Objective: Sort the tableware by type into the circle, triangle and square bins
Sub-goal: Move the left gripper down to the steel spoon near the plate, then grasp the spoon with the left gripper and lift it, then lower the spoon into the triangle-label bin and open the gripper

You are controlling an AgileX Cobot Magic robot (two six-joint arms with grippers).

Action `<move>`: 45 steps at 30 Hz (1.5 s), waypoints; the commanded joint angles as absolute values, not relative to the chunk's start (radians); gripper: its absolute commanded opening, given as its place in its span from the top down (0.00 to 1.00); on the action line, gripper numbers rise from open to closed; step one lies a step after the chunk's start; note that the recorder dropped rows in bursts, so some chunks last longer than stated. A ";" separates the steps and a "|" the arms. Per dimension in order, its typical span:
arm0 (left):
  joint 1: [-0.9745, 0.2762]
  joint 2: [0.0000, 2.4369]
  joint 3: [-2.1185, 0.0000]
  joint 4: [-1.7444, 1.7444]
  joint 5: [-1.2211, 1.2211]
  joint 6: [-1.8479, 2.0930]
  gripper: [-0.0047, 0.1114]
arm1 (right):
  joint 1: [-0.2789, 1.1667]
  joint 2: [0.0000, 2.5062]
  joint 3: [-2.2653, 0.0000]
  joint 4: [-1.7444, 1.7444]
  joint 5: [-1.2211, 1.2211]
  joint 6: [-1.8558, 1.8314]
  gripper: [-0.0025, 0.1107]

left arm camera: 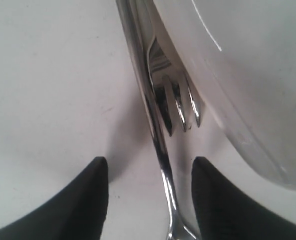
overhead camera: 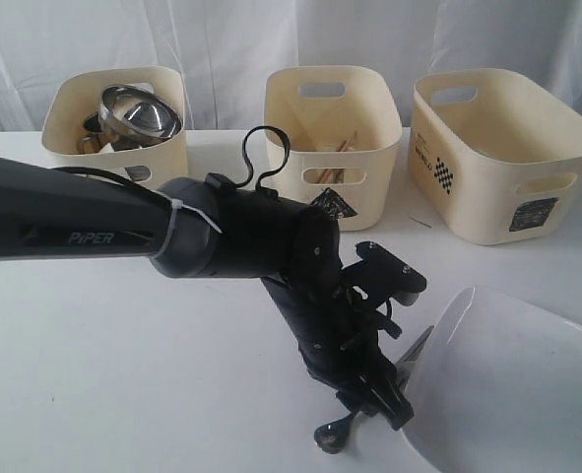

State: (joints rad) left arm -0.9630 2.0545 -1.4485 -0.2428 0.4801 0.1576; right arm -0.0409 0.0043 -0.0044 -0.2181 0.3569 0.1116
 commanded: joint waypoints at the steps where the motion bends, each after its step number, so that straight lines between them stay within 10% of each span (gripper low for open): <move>1: -0.967 2.069 -1.443 -0.246 0.515 0.156 0.58 | -0.042 0.000 0.000 -0.218 0.350 0.109 0.98; 11: -0.967 2.083 -1.443 -0.246 0.541 0.154 0.63 | -0.042 0.000 0.000 -0.218 0.352 0.109 0.98; 16: -0.967 2.081 -1.461 -0.238 0.573 0.158 0.96 | -0.042 0.000 0.000 -0.218 0.350 0.109 0.98; 31: -0.904 1.933 -1.539 0.026 0.634 0.068 0.96 | -0.042 0.000 0.000 -0.218 0.350 0.109 0.98; 45: -0.799 1.864 -1.646 0.129 0.023 0.000 0.96 | -0.042 0.000 0.000 -0.217 0.350 0.136 0.98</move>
